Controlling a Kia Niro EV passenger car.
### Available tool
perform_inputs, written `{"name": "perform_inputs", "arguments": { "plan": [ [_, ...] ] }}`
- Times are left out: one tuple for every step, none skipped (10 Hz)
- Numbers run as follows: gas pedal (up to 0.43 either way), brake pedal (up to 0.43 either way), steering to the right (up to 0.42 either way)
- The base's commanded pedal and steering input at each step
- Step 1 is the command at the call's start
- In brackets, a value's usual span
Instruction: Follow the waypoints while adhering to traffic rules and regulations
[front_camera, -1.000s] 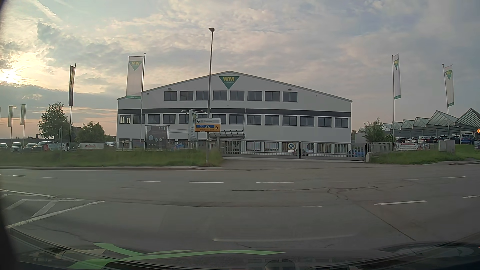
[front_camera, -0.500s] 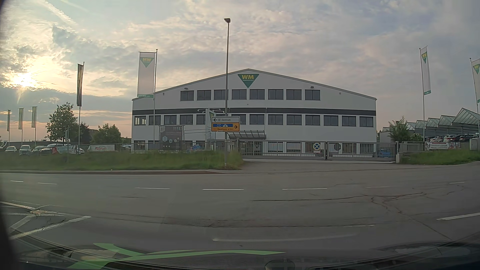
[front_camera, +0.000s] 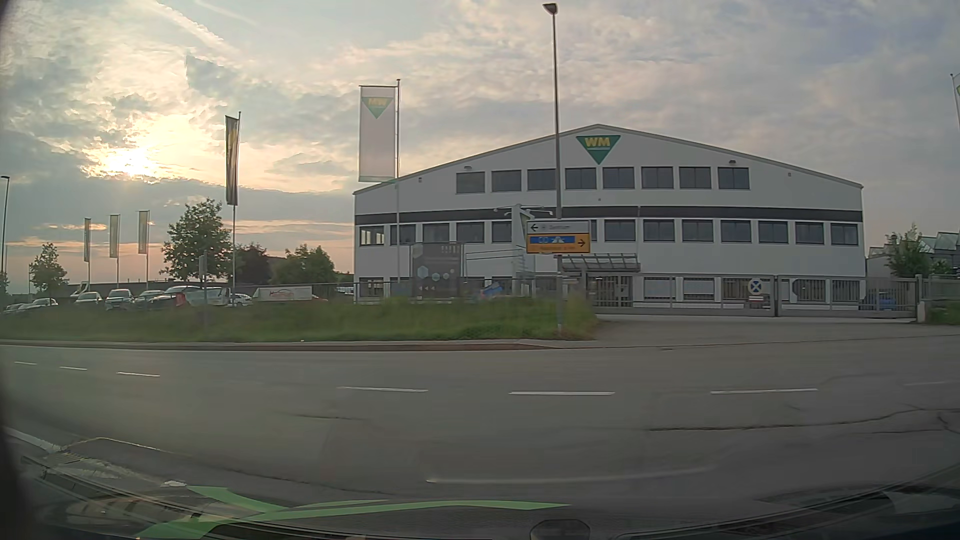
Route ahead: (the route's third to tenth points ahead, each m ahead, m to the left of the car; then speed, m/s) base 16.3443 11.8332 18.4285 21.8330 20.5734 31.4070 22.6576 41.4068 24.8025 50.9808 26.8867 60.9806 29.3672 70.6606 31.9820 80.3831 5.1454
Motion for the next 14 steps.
{"name": "perform_inputs", "arguments": {
  "plan": [
    [0.157, 0.0, -0.335],
    [0.157, 0.0, -0.328],
    [0.157, 0.0, -0.319],
    [0.157, 0.0, -0.311],
    [0.157, 0.0, -0.303],
    [0.157, 0.0, -0.3],
    [0.169, 0.0, -0.296],
    [0.169, 0.0, -0.292],
    [0.169, 0.0, -0.293],
    [0.169, 0.0, -0.295],
    [0.169, 0.0, -0.294],
    [0.169, 0.0, -0.288],
    [0.169, 0.0, -0.276],
    [0.169, 0.0, -0.273]
  ]
}}
